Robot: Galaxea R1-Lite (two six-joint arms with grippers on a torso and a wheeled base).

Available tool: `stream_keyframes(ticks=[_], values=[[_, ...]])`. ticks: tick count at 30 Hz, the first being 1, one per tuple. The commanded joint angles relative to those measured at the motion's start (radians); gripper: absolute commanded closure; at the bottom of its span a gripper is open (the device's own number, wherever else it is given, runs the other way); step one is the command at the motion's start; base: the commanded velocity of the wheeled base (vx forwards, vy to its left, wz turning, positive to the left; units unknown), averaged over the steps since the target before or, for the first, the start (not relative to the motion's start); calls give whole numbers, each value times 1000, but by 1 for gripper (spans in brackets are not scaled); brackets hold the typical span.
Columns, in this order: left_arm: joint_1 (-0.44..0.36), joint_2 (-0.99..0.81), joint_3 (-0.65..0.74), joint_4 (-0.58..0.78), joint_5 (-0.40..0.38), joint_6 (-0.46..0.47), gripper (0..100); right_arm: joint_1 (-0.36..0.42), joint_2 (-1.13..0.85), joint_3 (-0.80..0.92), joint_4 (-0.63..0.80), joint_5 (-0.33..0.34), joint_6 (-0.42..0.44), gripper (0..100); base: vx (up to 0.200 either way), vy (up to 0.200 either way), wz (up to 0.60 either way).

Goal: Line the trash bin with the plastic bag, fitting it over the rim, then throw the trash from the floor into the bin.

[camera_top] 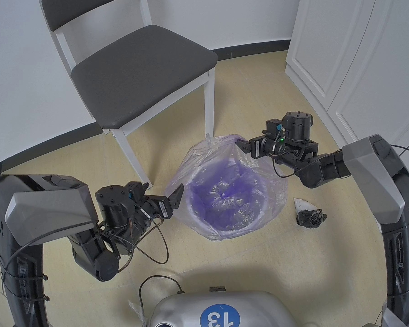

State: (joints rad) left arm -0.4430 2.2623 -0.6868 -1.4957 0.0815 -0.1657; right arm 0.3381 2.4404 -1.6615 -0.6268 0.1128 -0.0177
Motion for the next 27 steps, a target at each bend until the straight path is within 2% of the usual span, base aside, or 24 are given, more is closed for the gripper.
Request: stream_keyframes(ticks=[1, 2, 6, 10, 17, 19, 21, 23, 24, 27], values=[[-10, -33, -111, 109, -14, 46, 0, -1, -106, 154, -51, -2, 21, 0, 0, 0, 0], [-17, -33, -145, 164, -12, 49, 0, -4, -120, 190, -54, -1, 21, 0, 0, 0, 0], [-20, -32, -200, 246, -12, 60, 0, -14, -124, 232, -67, 1, 35, 0, 0, 0, 0], [-19, -33, -269, 351, -14, 95, 0, -14, -104, 253, -100, 4, 96, 0, 0, 0, 0], [-28, -20, -313, 397, -16, 129, 0, -10, 6, 135, -85, 2, 94, 0, 0, 0, 0], [-33, -6, -342, 422, -16, 135, 0, -7, 75, 32, -30, -2, 96, 0, 0, 0, 0], [-34, 0, -358, 437, -16, 137, 0, -2, 100, 0, -11, -12, 99, 0, 0, 0, 0], [-43, 5, -361, 442, -14, 137, 0, 2, 94, 20, -19, -15, 102, 0, 0, 0, 0], [-51, 8, -358, 442, -14, 137, 0, 4, 65, 88, -31, -4, 107, 0, 0, 0, 0], [-57, 8, -349, 442, -12, 137, 0, 4, -32, 255, -36, 65, 90, 0, 0, 0, 0]])
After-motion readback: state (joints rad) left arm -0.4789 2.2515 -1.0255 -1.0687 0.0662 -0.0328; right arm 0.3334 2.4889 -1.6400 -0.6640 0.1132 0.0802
